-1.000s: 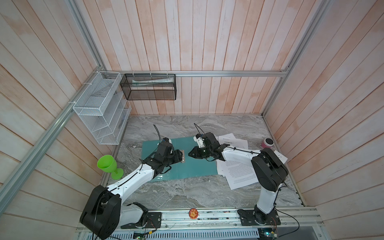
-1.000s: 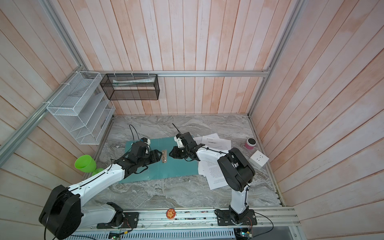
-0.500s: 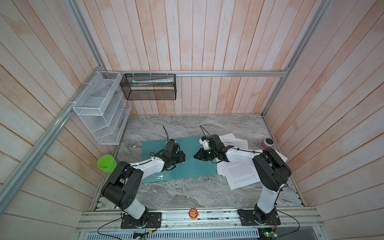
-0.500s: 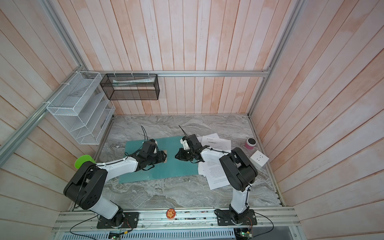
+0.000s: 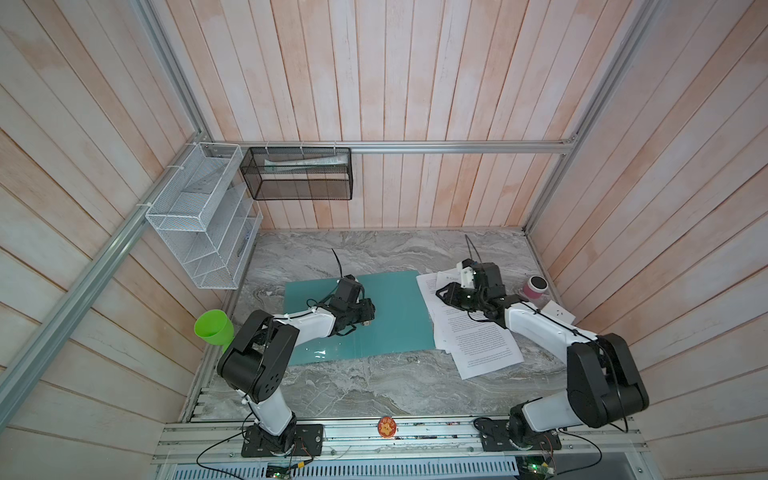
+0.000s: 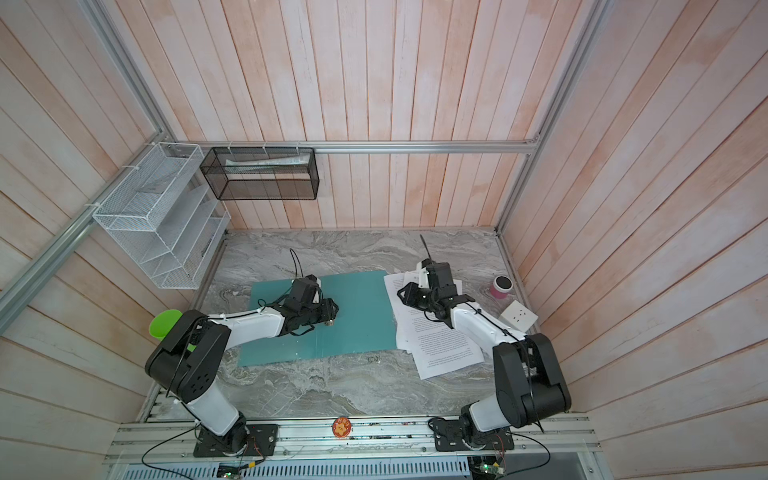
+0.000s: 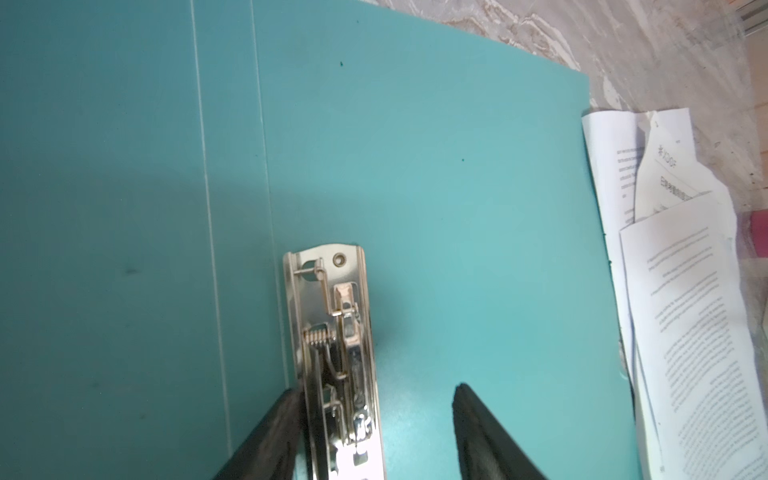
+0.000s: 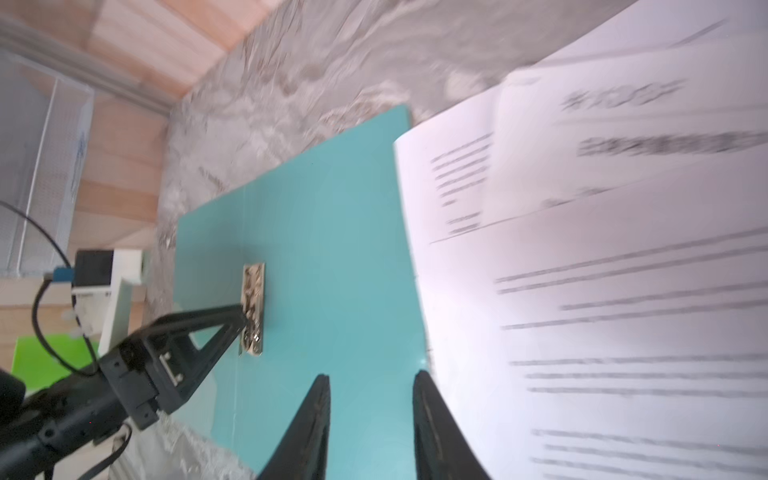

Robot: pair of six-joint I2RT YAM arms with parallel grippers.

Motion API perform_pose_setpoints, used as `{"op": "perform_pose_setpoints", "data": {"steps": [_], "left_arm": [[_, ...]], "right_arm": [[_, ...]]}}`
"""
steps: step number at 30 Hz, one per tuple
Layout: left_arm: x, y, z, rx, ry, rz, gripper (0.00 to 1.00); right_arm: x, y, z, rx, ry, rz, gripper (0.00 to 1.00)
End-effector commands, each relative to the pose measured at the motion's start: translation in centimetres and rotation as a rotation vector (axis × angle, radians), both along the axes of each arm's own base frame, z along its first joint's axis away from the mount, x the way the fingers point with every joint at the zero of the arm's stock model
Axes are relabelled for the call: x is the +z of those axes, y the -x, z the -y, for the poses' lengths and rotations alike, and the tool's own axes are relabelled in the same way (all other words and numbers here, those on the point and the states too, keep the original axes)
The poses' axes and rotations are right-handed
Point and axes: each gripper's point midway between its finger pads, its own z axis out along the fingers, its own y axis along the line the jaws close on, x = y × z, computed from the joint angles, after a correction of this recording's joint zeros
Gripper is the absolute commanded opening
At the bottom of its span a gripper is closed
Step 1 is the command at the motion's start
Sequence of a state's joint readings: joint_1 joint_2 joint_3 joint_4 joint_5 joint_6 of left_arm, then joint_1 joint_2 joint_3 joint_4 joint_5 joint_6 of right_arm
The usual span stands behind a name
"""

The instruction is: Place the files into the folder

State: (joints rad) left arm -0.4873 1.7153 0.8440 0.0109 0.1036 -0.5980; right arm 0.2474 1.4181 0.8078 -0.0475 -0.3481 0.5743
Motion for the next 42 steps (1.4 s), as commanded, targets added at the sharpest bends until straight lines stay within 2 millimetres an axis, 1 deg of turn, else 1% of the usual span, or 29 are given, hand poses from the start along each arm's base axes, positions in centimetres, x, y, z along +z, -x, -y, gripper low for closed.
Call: {"op": "perform_pose_setpoints", "data": {"steps": [1,3,6,7,9,11,12,14,17,19,21,22,23,27,28,30,33,36,42], "left_arm": [[0.8,-0.7,1.1,-0.036,0.024,0.033,0.61],[0.8,-0.7,1.3,-0.042,0.025,0.035,0.60],[0.6,-0.6,1.3,-0.046,0.016,0.030,0.60],[0.6,-0.6,1.1,-0.045,0.007,0.030,0.60],[0.8,-0.5,0.6,-0.034,-0.012,0.036,0.61],[1.6,-0.5,0.0,-0.021,-0.030,0.058,0.65],[2.2,-0.5,-0.2,-0.017,-0.035,0.071,0.66],[4.1,-0.6,-0.5,-0.013,-0.047,0.107,0.71],[7.4,-0.7,-0.2,-0.019,-0.036,0.164,0.73],[9.6,-0.7,1.1,-0.047,-0.015,0.205,0.73],[11.2,-0.5,3.3,-0.098,0.018,0.234,0.73],[11.9,-0.3,4.8,-0.132,0.045,0.244,0.73],[12.3,-0.1,6.3,-0.168,0.078,0.242,0.73],[13.2,-0.1,11.1,-0.263,0.183,0.250,0.73],[13.1,-0.1,12.2,-0.285,0.204,0.243,0.73],[12.8,-0.2,13.9,-0.325,0.234,0.234,0.73],[11.9,-0.5,15.4,-0.361,0.261,0.222,0.72],[11.0,-0.7,16.5,-0.392,0.281,0.200,0.72],[8.6,-0.5,18.6,-0.453,0.304,0.145,0.71]], "right_arm": [[-1.2,1.3,4.9,-0.097,0.097,-0.040,0.35],[-1.3,1.9,7.8,-0.174,0.128,-0.052,0.40],[-2.2,3.3,12.0,-0.316,0.181,-0.091,0.48],[-2.5,3.9,12.9,-0.352,0.200,-0.102,0.51],[-3.2,4.9,14.6,-0.409,0.220,-0.117,0.55],[-4.0,5.9,15.7,-0.444,0.245,-0.140,0.61],[-4.4,6.4,16.4,-0.465,0.269,-0.156,0.63],[-5.2,7.2,17.6,-0.498,0.314,-0.184,0.71],[-5.2,7.7,18.9,-0.553,0.340,-0.194,0.72],[-5.2,7.9,20.0,-0.598,0.377,-0.191,0.72],[-5.5,8.1,21.0,-0.641,0.383,-0.201,0.72],[-5.9,8.1,21.2,-0.652,0.364,-0.208,0.72],[-6.3,8.1,21.3,-0.651,0.331,-0.214,0.72],[-7.9,8.5,21.8,-0.686,0.244,-0.251,0.72],[-8.3,8.5,21.7,-0.688,0.216,-0.258,0.72],[-8.8,8.4,20.9,-0.673,0.138,-0.266,0.71],[-9.1,8.1,19.3,-0.623,0.015,-0.275,0.70],[-8.7,8.0,17.8,-0.579,-0.096,-0.269,0.69],[-5.9,8.4,14.4,-0.471,-0.285,-0.217,0.61]]}}
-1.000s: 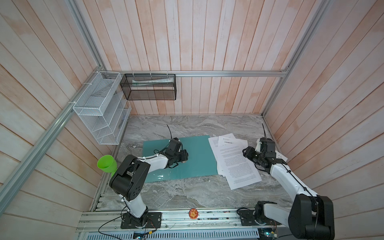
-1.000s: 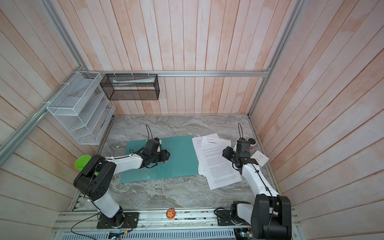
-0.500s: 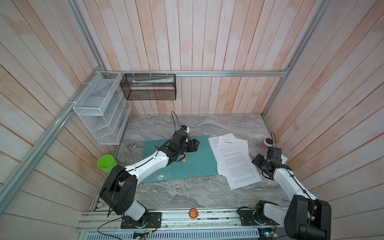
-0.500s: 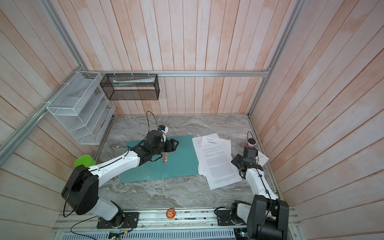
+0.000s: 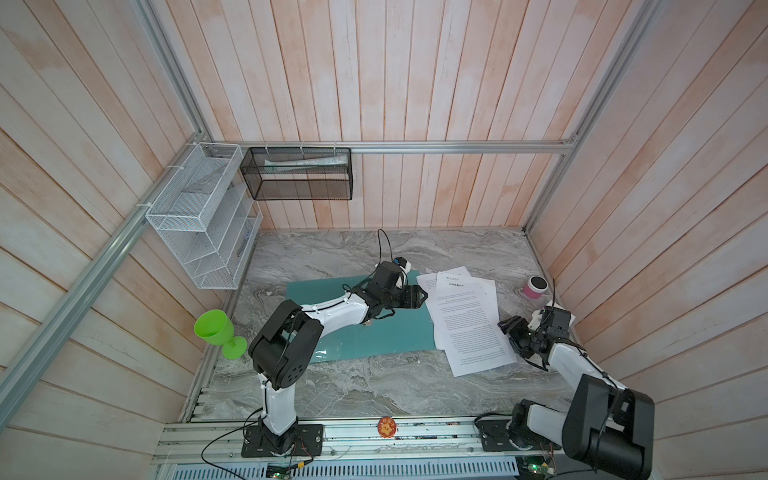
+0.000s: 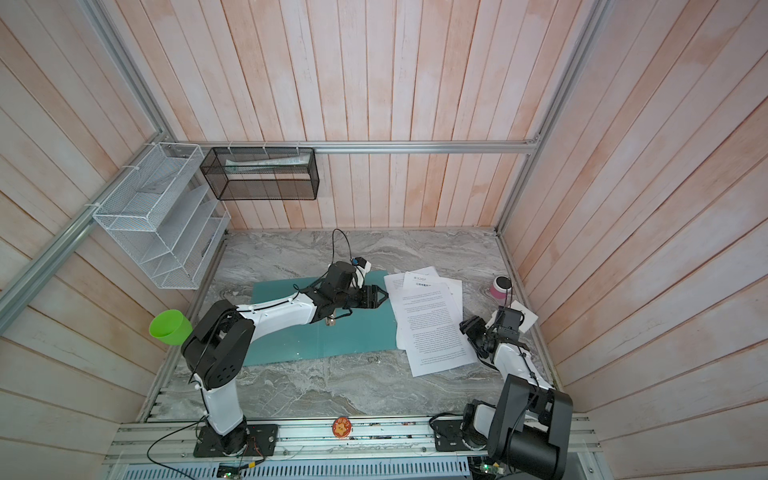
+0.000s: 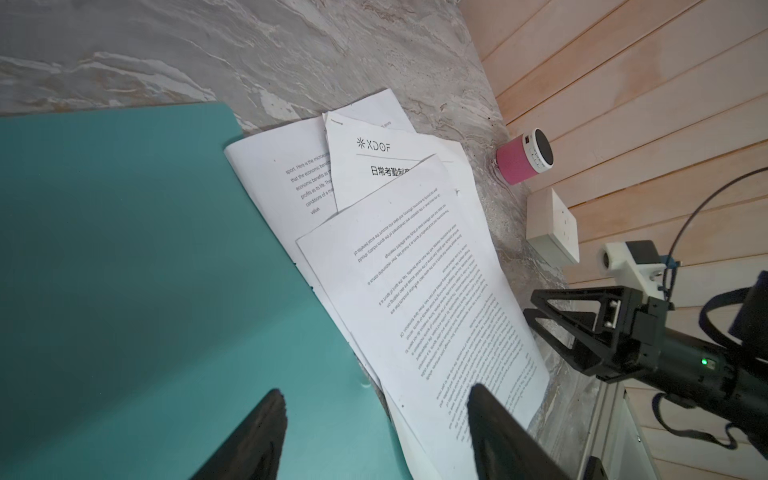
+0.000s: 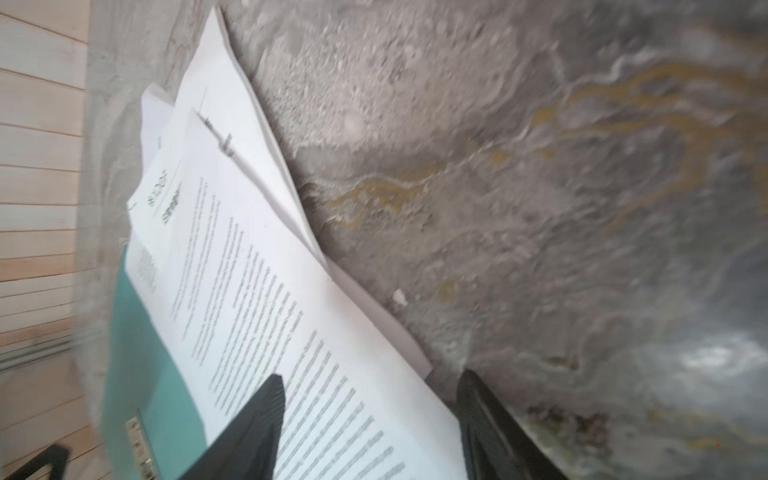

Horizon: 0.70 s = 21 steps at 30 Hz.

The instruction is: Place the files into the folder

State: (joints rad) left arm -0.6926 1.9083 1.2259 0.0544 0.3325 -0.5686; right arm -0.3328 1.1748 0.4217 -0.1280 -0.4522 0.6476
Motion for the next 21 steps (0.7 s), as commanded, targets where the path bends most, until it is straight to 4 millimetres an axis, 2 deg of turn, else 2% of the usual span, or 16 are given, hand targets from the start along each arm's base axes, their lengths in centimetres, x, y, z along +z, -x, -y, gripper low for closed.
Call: {"op": "perform_pose_setpoints", "data": {"steps": [1,6,9,13,21], "left_arm": [[0.6,0.2,2.4,-0.074,0.060,0.010,0.70],[-1.2,0.6,4.1,-0.118,0.054,-0.023,0.70],[-1.9,0.9,4.9,-0.138,0.051,-0.033,0.70],[-3.3,1.1,5.9,-0.153,0.023,-0.050,0.70],[-5.8,1.5,6.3,-0.166,0.002,-0.096,0.69]], "right_arm": [[2.4,0.2,-2.9,0.072,-0.159,0.083,0.60],[3.7,1.3,-3.9,0.109,-0.184,0.106,0.59],[3.3,1.6,-2.3,0.086,-0.054,0.070,0.59],[1.4,2.3,0.8,0.008,0.113,-0.025,0.60],[-0.2,2.2,1.5,-0.002,0.137,-0.073,0.61]]}}
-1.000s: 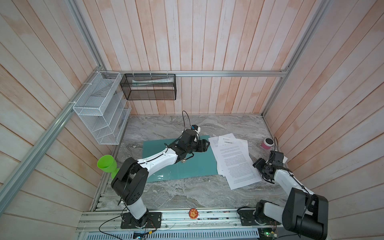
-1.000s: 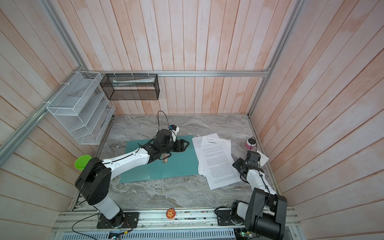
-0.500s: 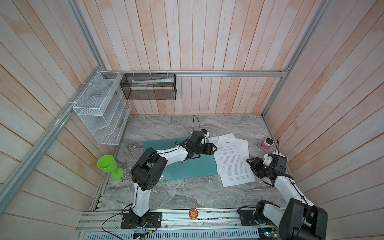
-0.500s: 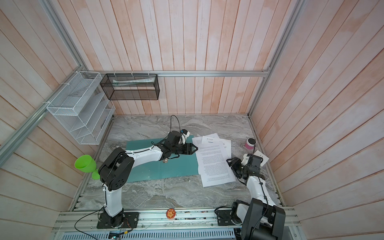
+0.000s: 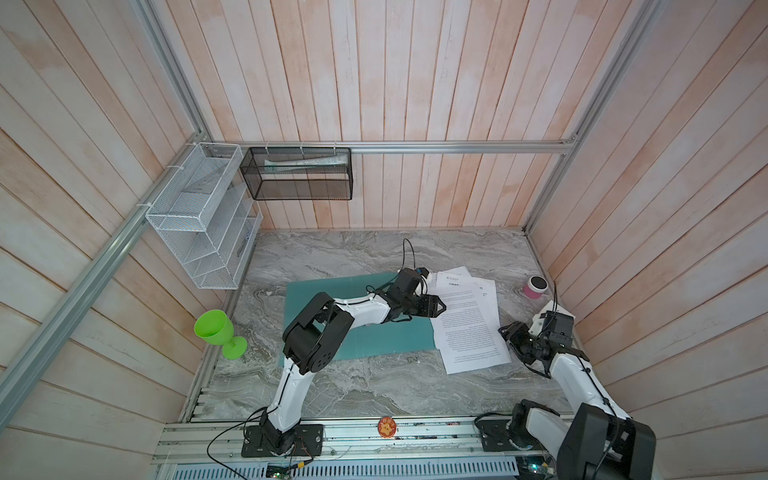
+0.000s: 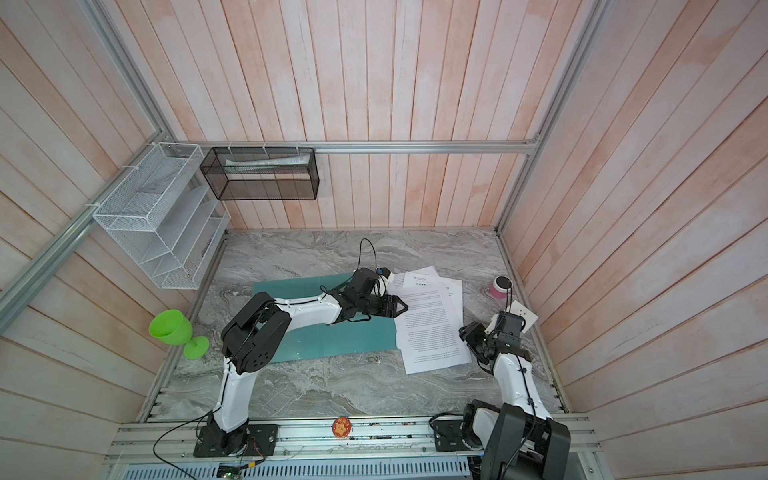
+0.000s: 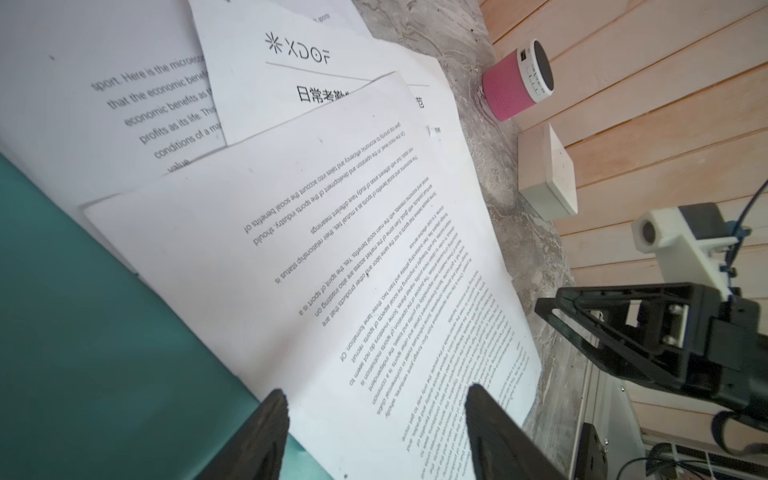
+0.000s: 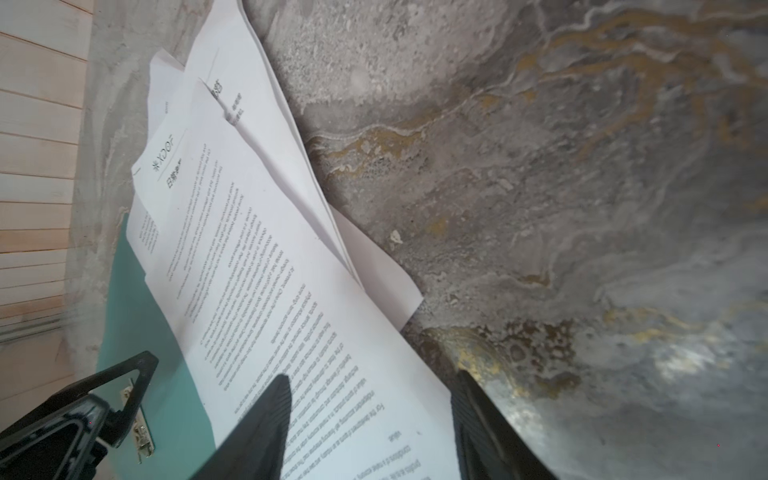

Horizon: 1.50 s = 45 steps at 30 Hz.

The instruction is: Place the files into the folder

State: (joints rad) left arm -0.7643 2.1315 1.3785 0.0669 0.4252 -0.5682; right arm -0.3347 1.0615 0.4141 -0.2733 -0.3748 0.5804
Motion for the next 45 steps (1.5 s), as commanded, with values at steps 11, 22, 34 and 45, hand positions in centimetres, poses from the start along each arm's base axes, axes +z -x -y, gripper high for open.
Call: {"op": "perform_pose_setpoints", "data": {"steps": [11,22,34,45], "left_arm": [[-3.2,0.4,0.8,-0.045,-0.012,-0.061,0.68],[-3.7,0.4,0.8,-0.046,-0.017,-0.069,0.67],[-4.3,0.4,0.4,-0.040,-0.016,-0.083,0.66],[-4.6,-0.2,-0.9,-0.015,-0.016,-0.089,0.66]], "right_arm": [[0.0,-1.0,-0.9,0.093,-0.028,0.012,0.61],[5.2,-1.1,-4.6,0.179,-0.220,0.199,0.56],[4.8,-1.9,-7.0,0.292,-0.312,0.234,0.52],[3.2,-1.7,-4.9,0.266,-0.157,0.112,0.38]]}}
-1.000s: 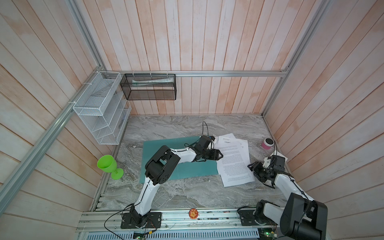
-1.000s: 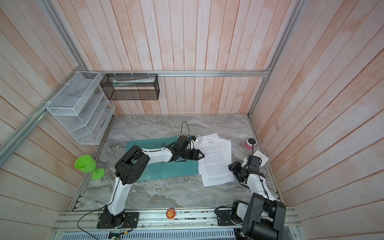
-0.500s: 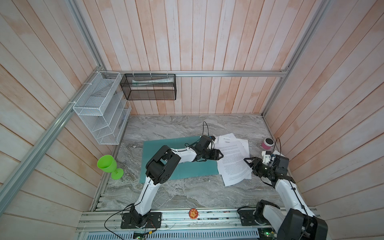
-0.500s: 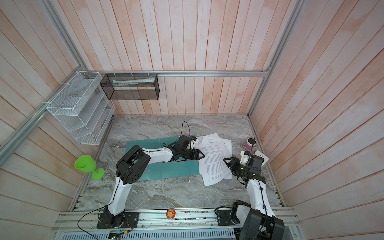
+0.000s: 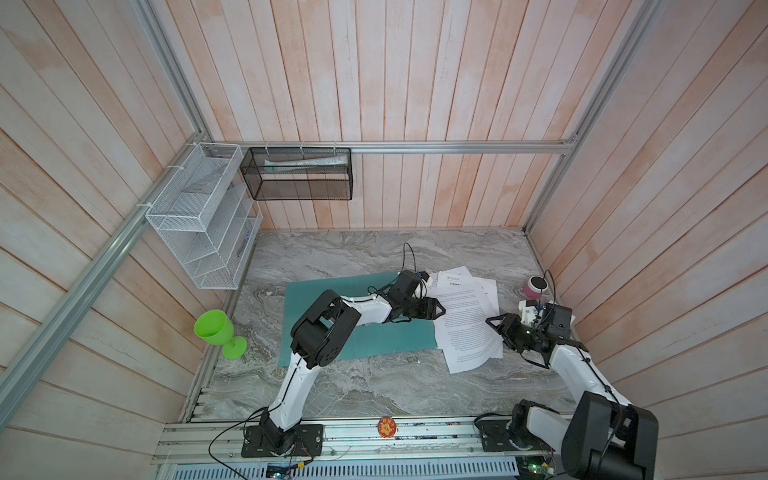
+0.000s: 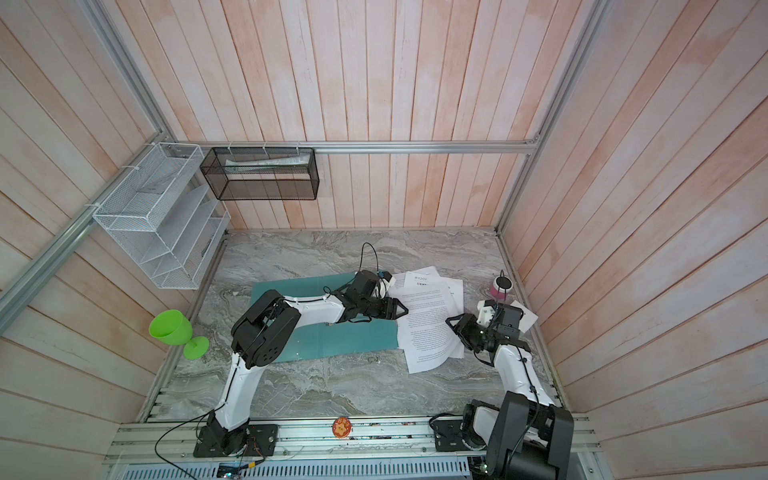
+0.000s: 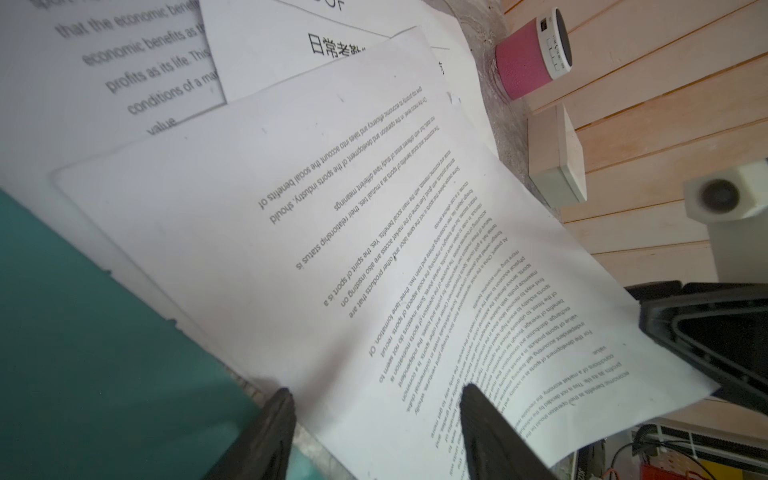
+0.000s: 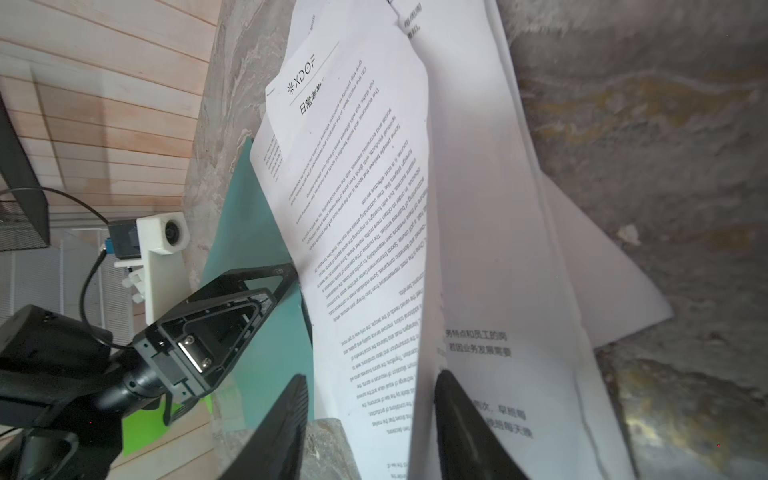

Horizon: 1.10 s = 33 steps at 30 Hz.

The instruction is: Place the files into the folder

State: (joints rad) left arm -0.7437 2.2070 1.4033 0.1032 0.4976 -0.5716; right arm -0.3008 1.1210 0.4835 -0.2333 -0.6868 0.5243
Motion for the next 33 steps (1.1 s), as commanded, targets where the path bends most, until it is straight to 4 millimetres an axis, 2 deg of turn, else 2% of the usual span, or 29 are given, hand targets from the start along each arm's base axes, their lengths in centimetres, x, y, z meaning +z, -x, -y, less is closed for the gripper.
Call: {"op": "perform_pose_setpoints", "data": {"steps": [1,2,3,9,11,12,15,17,21,26,29,33], "left_arm": [[-2.5,0.1,-1.3,0.019,-0.043,-0.043,0.66],[-2.5,0.1,-1.3,0.020,-0.043,-0.043,0.66],[-2.5,0.0,-1.4,0.021,-0.042,-0.045,0.66],[-2.4,-0.3,-1.5,0.026,-0.041,-0.042,0.66],[-2.1,-0.5,-1.5,0.027,-0.036,-0.040,0.66],[-2.1,-0.6,-1.5,0.028,-0.035,-0.040,0.66],[-1.6,-0.7,-1.5,0.030,-0.024,-0.042,0.65],[-0.5,-1.0,-1.6,0.032,0.000,-0.041,0.65],[3.4,-1.6,-2.0,0.045,0.058,-0.015,0.65],[10.7,-2.2,-3.4,0.075,0.150,0.062,0.65],[15.0,-2.4,-4.9,0.104,0.206,0.104,0.65],[19.2,-2.3,-7.8,0.171,0.259,0.152,0.65]], "right_arm": [[-0.9,0.6,0.0,0.017,0.032,-0.036,0.30],[-1.1,0.7,-0.1,0.023,0.024,-0.039,0.22],[-1.3,0.8,-0.3,0.029,0.018,-0.042,0.19],[-1.7,1.1,-0.3,0.029,0.022,-0.065,0.12],[-1.6,1.2,-0.5,0.037,0.006,-0.068,0.00],[-1.5,1.2,-0.7,0.040,-0.005,-0.064,0.00],[0.0,0.9,-2.1,0.063,-0.110,-0.001,0.00],[1.6,0.5,-3.0,0.081,-0.188,0.058,0.00],[6.1,-0.1,-4.3,0.119,-0.310,0.210,0.00],[12.6,-0.4,-4.8,0.091,-0.413,0.396,0.00],[16.2,-0.5,-5.8,0.081,-0.464,0.490,0.00],[20.2,-1.0,-8.7,0.146,-0.512,0.575,0.00]]}}
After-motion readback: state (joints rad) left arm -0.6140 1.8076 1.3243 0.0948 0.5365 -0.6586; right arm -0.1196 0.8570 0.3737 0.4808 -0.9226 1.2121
